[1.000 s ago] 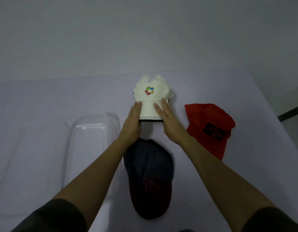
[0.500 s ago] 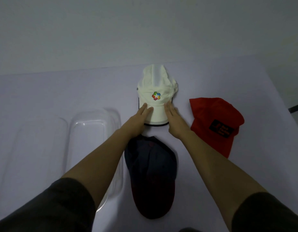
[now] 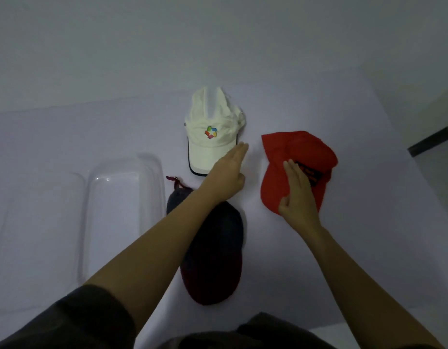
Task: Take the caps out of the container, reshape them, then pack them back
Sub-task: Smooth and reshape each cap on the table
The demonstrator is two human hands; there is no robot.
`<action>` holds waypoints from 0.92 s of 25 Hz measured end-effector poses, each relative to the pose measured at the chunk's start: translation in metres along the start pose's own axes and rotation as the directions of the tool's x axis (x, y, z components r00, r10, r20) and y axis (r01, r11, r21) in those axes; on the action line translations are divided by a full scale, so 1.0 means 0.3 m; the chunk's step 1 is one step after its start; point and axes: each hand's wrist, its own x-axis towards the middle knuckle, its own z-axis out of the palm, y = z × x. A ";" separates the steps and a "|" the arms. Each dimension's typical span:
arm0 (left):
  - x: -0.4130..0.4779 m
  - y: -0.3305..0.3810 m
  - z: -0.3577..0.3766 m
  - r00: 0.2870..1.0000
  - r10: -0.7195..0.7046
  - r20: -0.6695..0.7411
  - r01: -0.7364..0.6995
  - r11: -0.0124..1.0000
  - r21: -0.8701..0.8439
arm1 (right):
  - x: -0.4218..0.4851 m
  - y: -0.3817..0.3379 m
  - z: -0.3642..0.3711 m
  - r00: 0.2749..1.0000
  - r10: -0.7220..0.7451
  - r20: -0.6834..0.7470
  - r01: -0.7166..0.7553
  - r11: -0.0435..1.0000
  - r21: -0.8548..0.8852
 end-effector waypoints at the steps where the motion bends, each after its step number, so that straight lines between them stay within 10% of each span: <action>1: -0.012 0.025 0.058 0.997 0.043 0.069 -0.043 0.999 0.001 | -0.035 0.043 -0.018 1.000 0.027 0.007 -0.027 1.000 -0.010; 6: -0.068 0.066 0.308 0.951 0.060 0.305 -0.121 0.975 0.187 | -0.157 0.212 -0.040 0.987 0.153 0.054 -0.140 0.973 -0.186; 23: -0.015 0.168 0.453 0.957 -0.270 0.109 0.235 0.936 0.262 | -0.143 0.223 0.036 0.961 0.276 0.026 -0.277 0.959 0.067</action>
